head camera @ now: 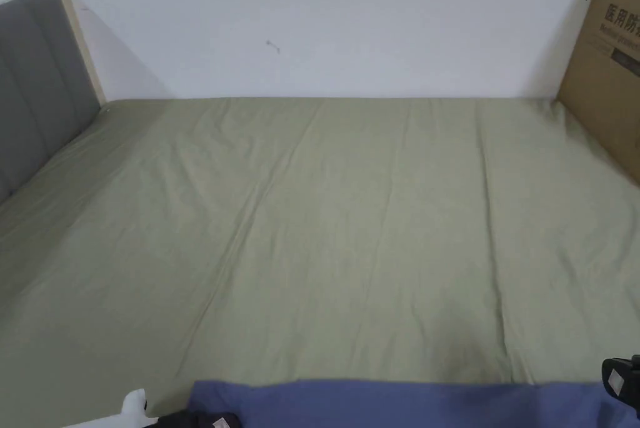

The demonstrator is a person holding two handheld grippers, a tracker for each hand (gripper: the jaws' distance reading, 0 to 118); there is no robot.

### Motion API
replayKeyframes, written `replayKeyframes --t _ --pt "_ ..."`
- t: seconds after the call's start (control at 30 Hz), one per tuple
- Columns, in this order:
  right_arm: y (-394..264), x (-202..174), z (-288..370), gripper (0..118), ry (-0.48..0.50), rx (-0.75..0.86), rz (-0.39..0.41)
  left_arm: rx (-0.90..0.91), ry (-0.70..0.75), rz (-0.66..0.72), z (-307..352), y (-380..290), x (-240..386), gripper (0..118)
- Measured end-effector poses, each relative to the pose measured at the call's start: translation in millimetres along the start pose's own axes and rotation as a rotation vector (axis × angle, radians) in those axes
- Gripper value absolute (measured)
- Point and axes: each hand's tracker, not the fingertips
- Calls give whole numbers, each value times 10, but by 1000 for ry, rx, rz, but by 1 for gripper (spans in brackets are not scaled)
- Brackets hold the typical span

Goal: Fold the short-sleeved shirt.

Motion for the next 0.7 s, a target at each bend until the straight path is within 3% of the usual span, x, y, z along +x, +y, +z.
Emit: replayKeyframes --t 0.07,0.27,0.4,0.43,0.6,0.7 --pt "17 -30 -27 2 6 -8 5 -3 111 -72 9 -23 162 2" --pt "70 -57 -80 2 37 -13 33 126 260 -322 392 -306 1086 2" --pt "71 -58 -105 2 64 -9 40 242 864 -745 531 -572 1781 2" --pt "59 -52 -116 2 67 -8 43 269 919 -796 519 -644 1847 2" --pt "-3 18 -93 2 93 -1 26 216 676 -650 207 -770 2025 2" --pt "-33 83 -27 2 102 13 11 79 496 -578 -308 -871 2111 3"
